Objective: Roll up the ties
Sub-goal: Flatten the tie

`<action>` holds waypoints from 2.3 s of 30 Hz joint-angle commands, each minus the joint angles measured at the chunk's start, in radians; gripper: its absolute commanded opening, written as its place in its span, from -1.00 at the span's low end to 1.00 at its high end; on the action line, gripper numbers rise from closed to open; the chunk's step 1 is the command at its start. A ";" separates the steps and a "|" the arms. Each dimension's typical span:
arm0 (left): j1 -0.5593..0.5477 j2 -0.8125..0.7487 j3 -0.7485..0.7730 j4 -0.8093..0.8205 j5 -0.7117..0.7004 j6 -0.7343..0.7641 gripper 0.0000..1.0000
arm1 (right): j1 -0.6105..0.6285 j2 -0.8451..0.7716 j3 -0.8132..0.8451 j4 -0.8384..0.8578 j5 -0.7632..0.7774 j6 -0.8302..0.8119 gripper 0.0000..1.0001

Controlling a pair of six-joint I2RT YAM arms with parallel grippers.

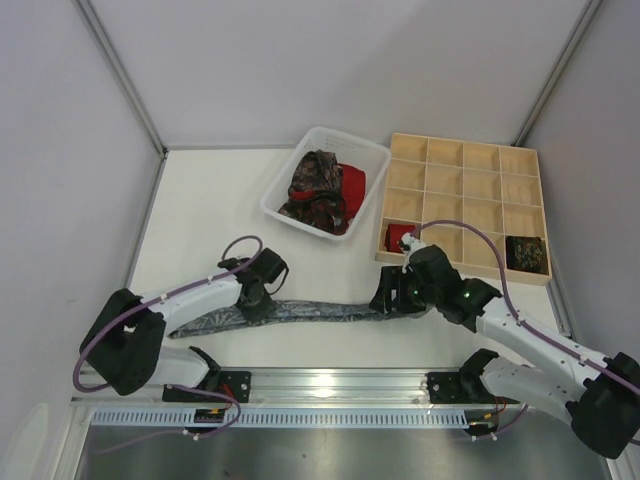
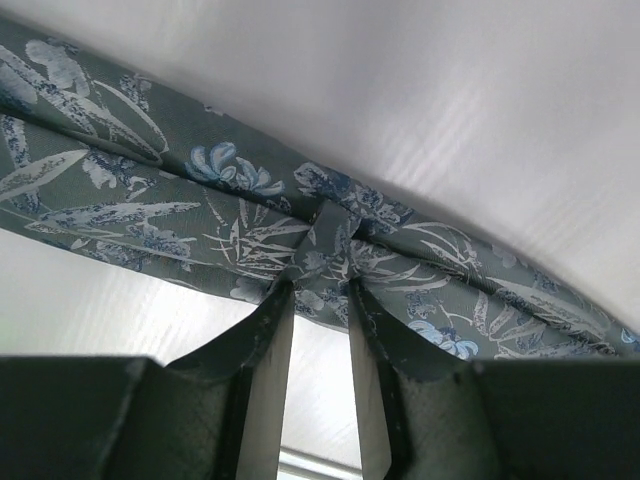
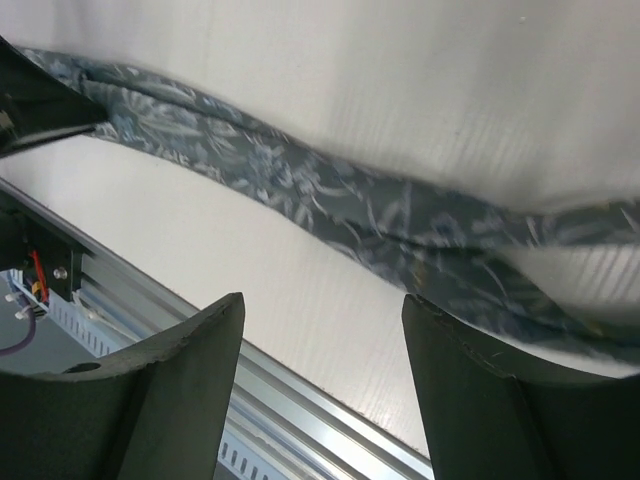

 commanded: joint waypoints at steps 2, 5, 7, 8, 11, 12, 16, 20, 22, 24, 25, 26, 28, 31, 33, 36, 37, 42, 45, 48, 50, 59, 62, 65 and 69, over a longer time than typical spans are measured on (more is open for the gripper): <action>0.186 -0.001 -0.045 0.069 -0.038 0.164 -0.31 | -0.064 -0.016 0.052 -0.042 -0.024 -0.052 0.42; 0.243 -0.056 -0.028 0.038 -0.067 0.208 -0.32 | -0.103 -0.011 0.060 -0.050 -0.021 -0.054 0.42; 0.245 -0.093 -0.014 -0.001 -0.085 0.207 -0.33 | -0.133 -0.004 0.066 -0.042 -0.008 -0.049 0.42; 0.245 -0.132 -0.014 -0.002 -0.065 0.216 -0.33 | -0.142 0.009 0.067 -0.036 -0.004 -0.040 0.41; 0.242 -0.185 -0.031 0.014 0.007 0.227 -0.31 | -0.162 0.056 0.078 0.000 0.004 -0.023 0.40; 0.239 -0.217 -0.039 0.026 0.030 0.233 -0.30 | -0.164 0.074 0.083 0.008 0.009 -0.016 0.39; 0.188 -0.296 -0.045 0.072 0.074 0.250 -0.29 | -0.164 0.134 0.106 0.057 0.062 0.035 0.33; 0.105 -0.403 -0.123 0.295 0.165 0.268 -0.19 | -0.144 0.159 0.107 0.143 0.137 0.139 0.19; 0.102 -0.407 -0.154 0.438 0.240 0.256 -0.19 | -0.108 0.194 0.118 0.166 0.229 0.199 0.08; 0.097 -0.371 -0.151 0.492 0.277 0.244 -0.21 | -0.081 0.245 0.138 0.188 0.298 0.248 0.01; 0.093 -0.306 -0.140 0.500 0.278 0.253 -0.21 | -0.064 0.262 0.147 0.192 0.321 0.257 0.01; 0.093 -0.273 -0.101 0.494 0.272 0.274 -0.21 | -0.029 0.285 0.173 0.197 0.367 0.262 0.01; 0.091 -0.182 -0.054 0.448 0.251 0.311 -0.21 | 0.011 0.343 0.201 0.202 0.433 0.270 0.01; 0.091 -0.114 0.010 0.422 0.222 0.346 -0.21 | 0.066 0.412 0.238 0.189 0.524 0.317 0.03; 0.091 -0.074 0.033 0.422 0.214 0.363 -0.21 | 0.081 0.435 0.242 0.182 0.571 0.349 0.04; 0.091 -0.029 0.032 0.435 0.225 0.370 -0.21 | 0.106 0.453 0.235 0.168 0.642 0.406 0.05; 0.091 -0.018 0.029 0.438 0.232 0.365 -0.21 | 0.112 0.455 0.233 0.168 0.657 0.412 0.06; 0.091 0.046 0.004 0.446 0.239 0.342 -0.24 | 0.115 0.507 0.232 0.157 0.716 0.451 0.06; 0.091 0.054 -0.020 0.449 0.235 0.333 -0.24 | 0.112 0.530 0.222 0.180 0.742 0.449 0.05; 0.091 0.049 -0.049 0.452 0.240 0.328 -0.24 | 0.114 0.539 0.216 0.189 0.751 0.455 0.05; 0.091 0.038 -0.080 0.463 0.240 0.320 -0.24 | 0.118 0.536 0.203 0.192 0.765 0.464 0.07; 0.093 0.037 -0.140 0.491 0.240 0.317 -0.24 | 0.106 0.549 0.146 0.238 0.788 0.495 0.02; 0.093 0.026 -0.152 0.486 0.240 0.319 -0.24 | 0.107 0.558 0.130 0.254 0.809 0.507 -0.01; 0.097 0.003 -0.168 0.480 0.240 0.322 -0.24 | 0.106 0.550 0.101 0.255 0.825 0.546 -0.11; 0.104 -0.029 -0.189 0.475 0.240 0.330 -0.24 | 0.117 0.494 0.049 0.235 0.851 0.592 -0.63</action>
